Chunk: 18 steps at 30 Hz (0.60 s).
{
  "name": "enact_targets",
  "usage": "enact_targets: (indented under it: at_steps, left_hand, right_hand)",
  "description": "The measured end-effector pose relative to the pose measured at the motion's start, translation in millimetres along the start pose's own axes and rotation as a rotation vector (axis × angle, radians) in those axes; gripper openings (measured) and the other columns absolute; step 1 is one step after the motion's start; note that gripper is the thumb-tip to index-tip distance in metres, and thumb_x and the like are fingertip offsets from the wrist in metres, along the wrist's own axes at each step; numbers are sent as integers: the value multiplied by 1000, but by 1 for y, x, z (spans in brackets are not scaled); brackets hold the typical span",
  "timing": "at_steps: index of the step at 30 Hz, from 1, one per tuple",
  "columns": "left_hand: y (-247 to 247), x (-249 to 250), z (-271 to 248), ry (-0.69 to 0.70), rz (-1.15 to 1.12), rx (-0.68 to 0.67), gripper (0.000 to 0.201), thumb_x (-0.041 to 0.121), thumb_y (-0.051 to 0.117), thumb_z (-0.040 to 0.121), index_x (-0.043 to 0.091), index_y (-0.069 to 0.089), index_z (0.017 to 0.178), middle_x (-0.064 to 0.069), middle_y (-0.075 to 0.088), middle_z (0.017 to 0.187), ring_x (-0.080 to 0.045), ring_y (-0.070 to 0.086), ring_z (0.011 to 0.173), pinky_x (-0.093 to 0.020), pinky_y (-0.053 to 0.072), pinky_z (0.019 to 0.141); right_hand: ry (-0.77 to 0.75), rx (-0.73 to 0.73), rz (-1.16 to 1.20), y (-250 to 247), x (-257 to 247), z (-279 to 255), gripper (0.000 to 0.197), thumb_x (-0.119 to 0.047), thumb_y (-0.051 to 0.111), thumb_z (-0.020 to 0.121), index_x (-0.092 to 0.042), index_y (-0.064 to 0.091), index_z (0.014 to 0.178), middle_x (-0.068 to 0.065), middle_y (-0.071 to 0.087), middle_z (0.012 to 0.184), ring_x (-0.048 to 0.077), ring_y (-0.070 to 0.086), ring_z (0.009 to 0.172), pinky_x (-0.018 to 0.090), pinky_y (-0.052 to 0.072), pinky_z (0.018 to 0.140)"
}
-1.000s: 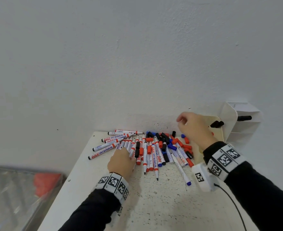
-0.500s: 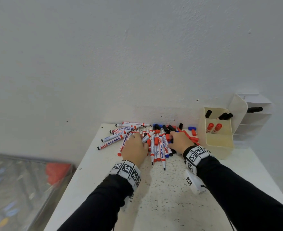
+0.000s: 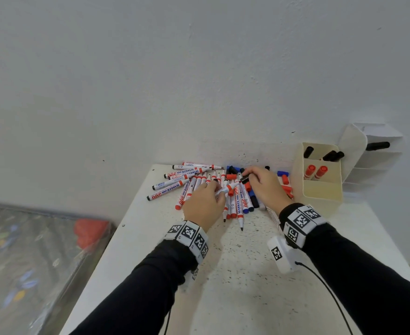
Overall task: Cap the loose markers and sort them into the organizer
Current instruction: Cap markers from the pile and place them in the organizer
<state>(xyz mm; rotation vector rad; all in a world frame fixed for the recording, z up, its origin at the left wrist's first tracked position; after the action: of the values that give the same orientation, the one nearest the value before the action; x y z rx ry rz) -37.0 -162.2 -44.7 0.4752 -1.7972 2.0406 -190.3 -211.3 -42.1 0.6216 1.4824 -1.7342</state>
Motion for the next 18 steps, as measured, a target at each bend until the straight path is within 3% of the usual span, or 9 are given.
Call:
enact_targets:
  at_steps: [3, 7, 10, 14, 16, 18]
  left_hand:
    - [1, 1, -5, 28, -23, 17, 30, 35, 40, 95, 21, 52, 118, 2, 58, 112, -8, 49, 89, -22, 40, 68]
    - [0, -2, -9, 12, -16, 17, 31, 35, 39, 96, 21, 51, 121, 4, 57, 114, -7, 48, 91, -21, 38, 68]
    - [0, -2, -12, 24, -8, 17, 30, 35, 40, 95, 22, 53, 118, 4, 58, 110, -7, 47, 86, -21, 37, 65]
    - [3, -6, -15, -12, -45, 16, 29, 35, 41, 95, 20, 53, 117, 3, 57, 109, -7, 47, 87, -23, 37, 67]
    - [5, -8, -16, -13, -49, 9, 29, 34, 41, 95, 20, 54, 117, 2, 58, 109, -8, 47, 86, -23, 36, 67]
    - [7, -9, -17, -15, -66, 4, 28, 34, 41, 95, 20, 54, 117, 2, 57, 109, -8, 47, 85, -22, 36, 66]
  right_hand:
    - [6, -22, 18, 2, 1, -4, 25, -8, 36, 98, -8, 59, 108, 11, 59, 102, 9, 51, 75, 17, 41, 65]
    - [57, -52, 97, 7, 3, -11, 26, -10, 34, 99, -10, 56, 113, 2, 55, 90, 6, 46, 59, 10, 37, 45]
    - [62, -28, 108, 7, 4, -13, 25, -11, 34, 99, -12, 56, 112, 3, 56, 91, 7, 45, 56, 11, 35, 44]
    - [85, -5, 125, 8, 4, -16, 24, -10, 35, 99, -14, 57, 109, 0, 55, 99, 16, 56, 74, 21, 44, 59]
    - [78, -11, 123, 10, 2, -17, 26, -7, 34, 98, -12, 58, 109, -2, 53, 105, 12, 54, 80, 18, 43, 63]
    - [92, -9, 140, 12, 4, -18, 27, -6, 33, 98, -12, 57, 108, -2, 52, 107, 10, 52, 76, 16, 42, 60]
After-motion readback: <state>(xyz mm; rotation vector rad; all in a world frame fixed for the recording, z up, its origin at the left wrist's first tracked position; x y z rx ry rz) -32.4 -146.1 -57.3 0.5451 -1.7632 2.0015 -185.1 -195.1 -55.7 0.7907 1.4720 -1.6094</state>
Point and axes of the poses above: each hand's wrist, its own z-axis towards the middle knuckle, its own y-axis out of the palm, x = y × z, the point moved 10 cm from there along z, towards the middle knuckle
